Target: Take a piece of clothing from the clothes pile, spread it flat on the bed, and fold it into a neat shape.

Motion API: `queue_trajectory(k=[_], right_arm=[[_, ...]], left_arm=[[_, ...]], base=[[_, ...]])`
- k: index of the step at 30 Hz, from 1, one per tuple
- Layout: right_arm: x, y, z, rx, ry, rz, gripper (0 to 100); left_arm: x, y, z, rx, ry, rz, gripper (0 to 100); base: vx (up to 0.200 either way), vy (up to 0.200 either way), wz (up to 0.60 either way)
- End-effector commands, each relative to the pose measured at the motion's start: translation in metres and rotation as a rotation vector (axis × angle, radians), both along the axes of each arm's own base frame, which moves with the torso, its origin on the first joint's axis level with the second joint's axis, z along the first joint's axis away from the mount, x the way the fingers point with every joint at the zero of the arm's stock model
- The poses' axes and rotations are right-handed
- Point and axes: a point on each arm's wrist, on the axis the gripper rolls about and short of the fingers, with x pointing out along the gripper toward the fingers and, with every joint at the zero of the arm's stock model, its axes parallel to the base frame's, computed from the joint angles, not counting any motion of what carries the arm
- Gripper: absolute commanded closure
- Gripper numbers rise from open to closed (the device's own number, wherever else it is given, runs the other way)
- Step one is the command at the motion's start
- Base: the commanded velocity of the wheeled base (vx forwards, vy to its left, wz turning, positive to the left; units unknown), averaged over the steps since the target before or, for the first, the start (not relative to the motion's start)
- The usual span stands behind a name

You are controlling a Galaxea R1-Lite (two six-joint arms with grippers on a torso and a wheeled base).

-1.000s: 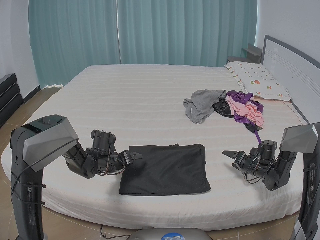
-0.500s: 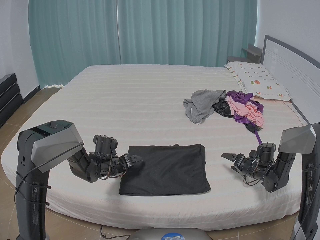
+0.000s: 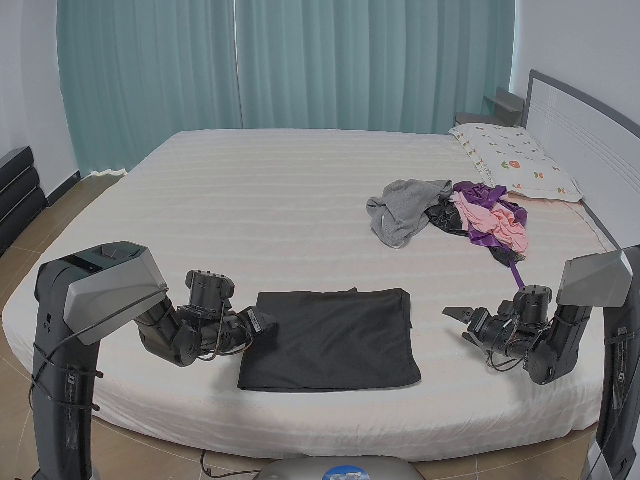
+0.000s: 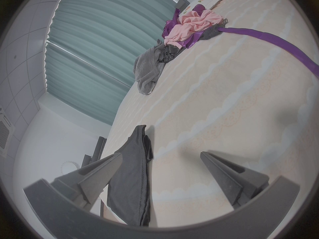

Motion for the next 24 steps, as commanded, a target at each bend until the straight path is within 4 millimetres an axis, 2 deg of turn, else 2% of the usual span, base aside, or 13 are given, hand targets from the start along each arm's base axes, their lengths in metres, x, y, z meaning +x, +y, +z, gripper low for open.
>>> queue_trajectory(k=[1,24], right_arm=[[-0.0001,0.0006,-0.0006,0.000,0.001,0.002,0],[0.0007,0.0001,-0.0002,0.000,0.003,0.001,0]], left_arm=[[-0.0002,-0.0003,-0.0003,0.010,-0.002,0.014,100],[-0.0097,-0.0012,-0.0015,0.045,-0.016,0.050,100]], base=[[0.000,0.000,0.00],[0.000,0.000,0.00]])
